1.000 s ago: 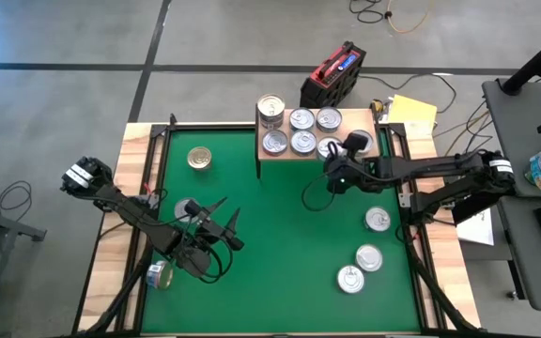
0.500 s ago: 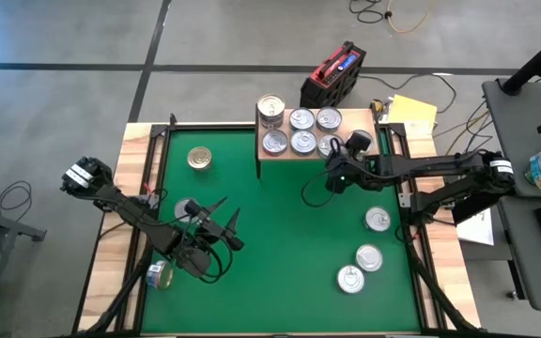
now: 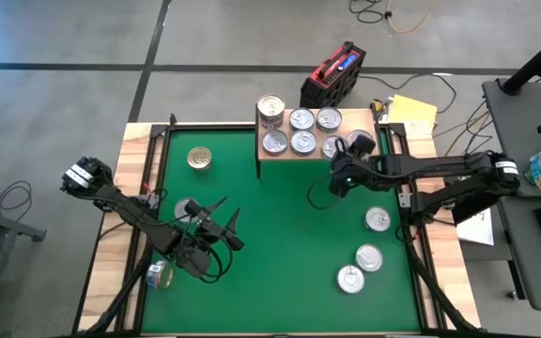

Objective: Stack canned seafood by type on shelf
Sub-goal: Put the yellow/blue tuna can on the shelf

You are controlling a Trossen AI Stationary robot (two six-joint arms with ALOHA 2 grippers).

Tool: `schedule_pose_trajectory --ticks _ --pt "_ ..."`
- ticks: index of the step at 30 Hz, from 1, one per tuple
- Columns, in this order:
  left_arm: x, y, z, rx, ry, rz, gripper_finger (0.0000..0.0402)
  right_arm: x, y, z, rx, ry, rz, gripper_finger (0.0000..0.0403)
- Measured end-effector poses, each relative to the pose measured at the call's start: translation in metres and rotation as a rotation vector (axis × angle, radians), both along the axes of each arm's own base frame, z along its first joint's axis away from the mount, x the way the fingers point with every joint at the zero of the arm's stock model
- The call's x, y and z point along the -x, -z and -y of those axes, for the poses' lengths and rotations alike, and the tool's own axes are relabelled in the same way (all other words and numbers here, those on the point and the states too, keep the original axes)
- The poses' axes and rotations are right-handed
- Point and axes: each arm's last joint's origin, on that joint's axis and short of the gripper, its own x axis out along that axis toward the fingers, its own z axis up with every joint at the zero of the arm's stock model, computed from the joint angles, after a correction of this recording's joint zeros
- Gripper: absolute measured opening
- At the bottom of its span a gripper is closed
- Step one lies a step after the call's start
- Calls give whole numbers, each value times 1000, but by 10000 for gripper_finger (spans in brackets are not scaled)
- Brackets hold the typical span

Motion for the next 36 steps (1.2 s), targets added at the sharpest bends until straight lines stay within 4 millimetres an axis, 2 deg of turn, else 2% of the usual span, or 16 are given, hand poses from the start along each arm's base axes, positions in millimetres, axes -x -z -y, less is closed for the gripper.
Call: schedule_pose_trajectory --ticks 7,24,36 --pt "0 0 0 3 -1 4 203 -2 -5 1 37 -35 -19 289" --pt "0 0 0 5 -1 7 203 -4 -6 11 92 -93 -66 166" --pt "0 0 0 6 -1 8 203 -10 -10 11 137 -133 -32 111"
